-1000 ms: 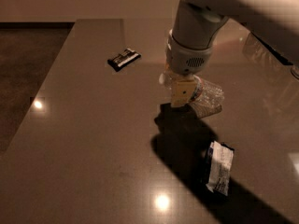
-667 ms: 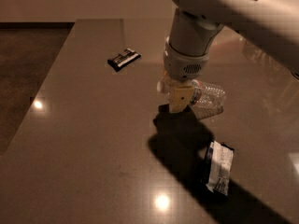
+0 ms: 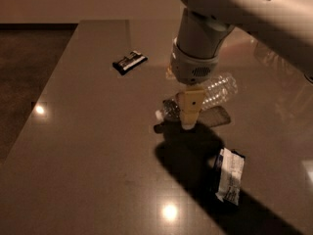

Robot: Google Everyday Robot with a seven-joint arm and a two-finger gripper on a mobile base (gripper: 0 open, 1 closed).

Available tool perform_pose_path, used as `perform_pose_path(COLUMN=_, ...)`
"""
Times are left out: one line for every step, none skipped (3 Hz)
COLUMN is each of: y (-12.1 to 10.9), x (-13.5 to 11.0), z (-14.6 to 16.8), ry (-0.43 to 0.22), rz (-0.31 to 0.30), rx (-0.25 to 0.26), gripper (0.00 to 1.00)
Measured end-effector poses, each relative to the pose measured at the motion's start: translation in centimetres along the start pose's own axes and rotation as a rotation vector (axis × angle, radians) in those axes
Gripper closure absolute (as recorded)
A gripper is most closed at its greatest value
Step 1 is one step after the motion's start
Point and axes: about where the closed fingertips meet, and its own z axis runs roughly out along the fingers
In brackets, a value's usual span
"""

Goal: Knock water bottle over

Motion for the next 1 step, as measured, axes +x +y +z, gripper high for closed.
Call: perform_pose_path(y=0.00, x=0.00, z=0.00, ry=0.000, rz=0.000, rx=0.000, gripper=0.00)
